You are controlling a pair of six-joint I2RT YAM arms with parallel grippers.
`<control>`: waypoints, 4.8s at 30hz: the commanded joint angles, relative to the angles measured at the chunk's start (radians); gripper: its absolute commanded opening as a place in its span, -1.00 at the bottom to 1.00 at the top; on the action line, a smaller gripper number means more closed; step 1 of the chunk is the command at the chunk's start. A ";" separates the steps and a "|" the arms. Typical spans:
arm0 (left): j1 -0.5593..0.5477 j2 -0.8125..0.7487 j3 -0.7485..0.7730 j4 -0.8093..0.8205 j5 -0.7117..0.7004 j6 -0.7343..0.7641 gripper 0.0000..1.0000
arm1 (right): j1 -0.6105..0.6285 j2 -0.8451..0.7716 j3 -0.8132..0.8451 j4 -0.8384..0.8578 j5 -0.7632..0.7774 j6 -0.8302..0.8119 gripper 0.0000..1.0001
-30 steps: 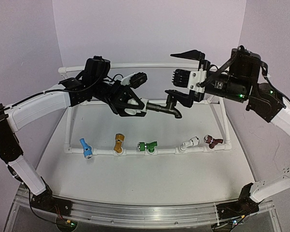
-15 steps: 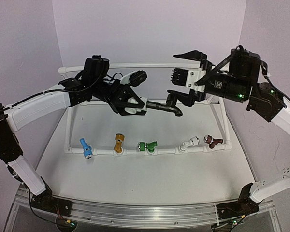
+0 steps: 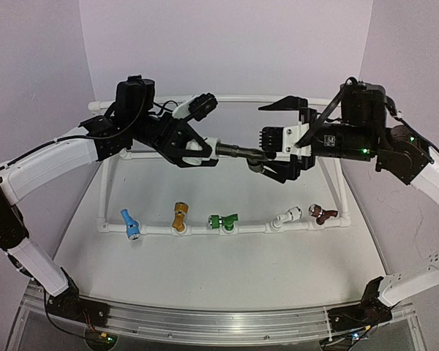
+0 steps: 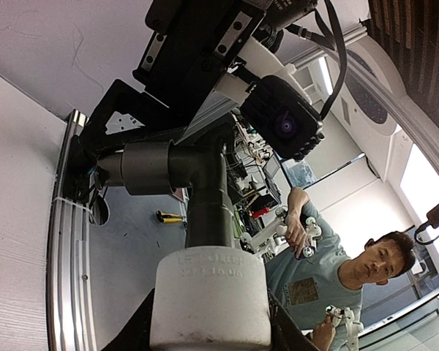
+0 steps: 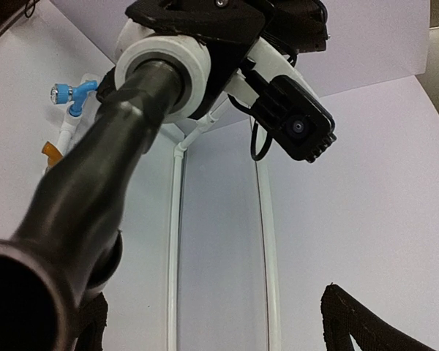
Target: Install the water faucets
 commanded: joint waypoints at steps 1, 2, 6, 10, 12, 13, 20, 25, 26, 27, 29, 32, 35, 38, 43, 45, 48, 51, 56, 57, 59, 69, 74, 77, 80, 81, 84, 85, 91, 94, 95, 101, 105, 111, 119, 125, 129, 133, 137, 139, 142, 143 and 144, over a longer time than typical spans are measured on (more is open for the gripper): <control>0.000 -0.041 0.016 0.117 0.027 -0.011 -1.00 | 0.008 -0.011 0.005 -0.013 -0.064 0.007 0.96; 0.000 -0.041 0.016 0.124 0.028 -0.019 -1.00 | 0.012 -0.006 0.008 -0.004 -0.066 0.011 0.97; 0.000 -0.039 0.007 0.169 0.027 -0.051 -1.00 | 0.026 -0.003 0.009 0.043 -0.079 0.024 0.96; 0.000 -0.034 0.003 0.194 0.014 -0.070 -1.00 | 0.051 -0.025 -0.016 0.084 -0.092 0.013 0.96; 0.000 -0.029 0.002 0.211 0.005 -0.084 -1.00 | 0.068 -0.040 -0.033 0.099 -0.094 -0.006 0.97; 0.000 -0.026 0.002 0.225 0.001 -0.093 -1.00 | 0.073 -0.045 -0.038 0.103 -0.095 -0.017 0.97; 0.004 -0.005 0.001 0.245 -0.029 -0.128 -1.00 | 0.098 -0.069 -0.043 0.132 -0.132 -0.032 0.96; 0.006 0.003 -0.001 0.243 -0.035 -0.134 -1.00 | 0.100 -0.085 -0.044 0.159 -0.170 -0.041 0.96; 0.006 0.005 0.001 0.242 -0.038 -0.135 -1.00 | 0.101 -0.084 -0.040 0.159 -0.174 -0.041 0.96; 0.006 0.007 0.002 0.239 -0.041 -0.135 -1.00 | 0.101 -0.082 -0.035 0.160 -0.177 -0.040 0.97; 0.007 0.009 -0.002 0.269 -0.019 -0.147 -1.00 | 0.100 -0.073 -0.023 0.161 -0.158 -0.034 0.97; 0.011 -0.006 -0.015 0.300 -0.021 -0.172 -1.00 | 0.101 -0.056 0.000 0.162 -0.058 0.008 0.97; 0.023 -0.010 -0.022 0.282 -0.028 -0.163 -1.00 | 0.096 -0.086 -0.032 0.165 0.065 -0.038 0.96; 0.038 -0.006 -0.033 0.321 -0.032 -0.199 -1.00 | 0.089 -0.112 -0.039 0.165 0.177 -0.033 0.96; 0.055 0.000 -0.043 0.435 -0.040 -0.280 -1.00 | 0.061 -0.155 -0.095 0.162 0.350 0.019 0.96; 0.064 -0.004 -0.045 0.461 -0.055 -0.304 -1.00 | 0.056 -0.200 -0.156 0.159 0.346 0.028 0.95; 0.078 -0.008 -0.040 0.497 -0.069 -0.332 -1.00 | 0.055 -0.251 -0.235 0.152 0.307 0.040 0.94; 0.083 -0.009 -0.030 0.544 -0.074 -0.365 -1.00 | 0.054 -0.260 -0.278 0.145 0.267 0.070 0.86; 0.084 -0.012 -0.013 0.615 -0.090 -0.427 -1.00 | 0.054 -0.260 -0.343 0.176 0.140 0.016 0.25; 0.085 -0.012 -0.013 0.638 -0.091 -0.441 -1.00 | 0.053 -0.262 -0.357 0.217 0.109 -0.001 0.04; 0.085 -0.015 -0.017 0.682 -0.091 -0.483 -1.00 | 0.054 -0.283 -0.410 0.315 0.068 -0.028 -0.41; 0.085 -0.012 -0.042 0.838 -0.106 -0.602 -1.00 | 0.057 -0.256 -0.540 0.686 -0.007 -0.152 -1.00; 0.085 -0.016 -0.064 0.921 -0.131 -0.648 -1.00 | 0.087 -0.197 -0.558 0.841 0.073 -0.144 -1.00; 0.085 -0.013 -0.073 0.973 -0.152 -0.678 -1.00 | 0.100 -0.171 -0.579 0.934 0.120 -0.139 -1.00; 0.083 -0.005 -0.082 0.998 -0.162 -0.692 -1.00 | 0.110 -0.135 -0.587 1.032 0.171 -0.138 -1.00; 0.084 -0.001 -0.084 1.013 -0.163 -0.701 -1.00 | 0.112 -0.125 -0.584 1.048 0.193 -0.140 -1.00; 0.083 0.006 -0.094 1.047 -0.165 -0.727 -1.00 | 0.113 -0.099 -0.574 1.089 0.233 -0.154 -1.00; 0.083 0.007 -0.096 1.050 -0.167 -0.728 -1.00 | 0.113 -0.094 -0.570 1.098 0.237 -0.158 -1.00; 0.083 0.010 -0.108 1.021 -0.167 -0.698 -1.00 | 0.119 -0.065 -0.543 1.153 0.249 -0.196 -1.00; 0.083 0.014 -0.113 1.006 -0.170 -0.682 -1.00 | 0.126 -0.068 -0.528 1.156 0.237 -0.197 -1.00; 0.083 0.014 -0.113 0.995 -0.173 -0.673 -1.00 | 0.132 -0.070 -0.527 1.155 0.233 -0.200 -1.00; 0.084 0.009 -0.111 0.874 -0.194 -0.575 -1.00 | 0.167 -0.092 -0.524 1.136 0.226 -0.211 -1.00; 0.085 0.012 -0.105 0.809 -0.208 -0.528 -1.00 | 0.186 -0.117 -0.520 1.089 0.205 -0.209 -1.00; 0.085 0.030 -0.099 0.792 -0.194 -0.522 -1.00 | 0.195 -0.113 -0.479 1.056 0.202 -0.191 -1.00; 0.083 0.021 -0.098 0.681 -0.167 -0.438 -1.00 | 0.194 -0.075 -0.396 1.022 0.209 -0.159 -1.00; 0.082 -0.017 -0.090 0.501 -0.168 -0.306 -1.00 | 0.194 -0.054 -0.344 0.981 0.244 -0.141 -1.00; 0.080 -0.026 -0.074 0.440 -0.166 -0.262 -1.00 | 0.194 -0.042 -0.316 0.927 0.269 -0.119 -1.00; 0.077 -0.043 -0.056 0.361 -0.158 -0.194 -1.00 | 0.193 -0.032 -0.297 0.881 0.310 -0.104 -1.00; 0.055 -0.052 -0.018 0.234 -0.151 -0.090 -1.00 | 0.179 -0.021 -0.275 0.828 0.344 -0.098 -1.00; 0.039 -0.047 0.001 0.172 -0.147 -0.051 -1.00 | 0.169 -0.009 -0.258 0.821 0.358 -0.087 -1.00; 0.026 -0.042 0.009 0.106 -0.148 -0.017 -1.00 | 0.157 0.014 -0.217 0.816 0.377 -0.072 -1.00; 0.024 -0.041 0.006 0.096 -0.149 -0.013 -1.00 | 0.153 0.021 -0.206 0.815 0.382 -0.067 -1.00; 0.021 -0.041 0.003 0.092 -0.148 -0.011 -1.00 | 0.149 0.029 -0.193 0.815 0.388 -0.061 -1.00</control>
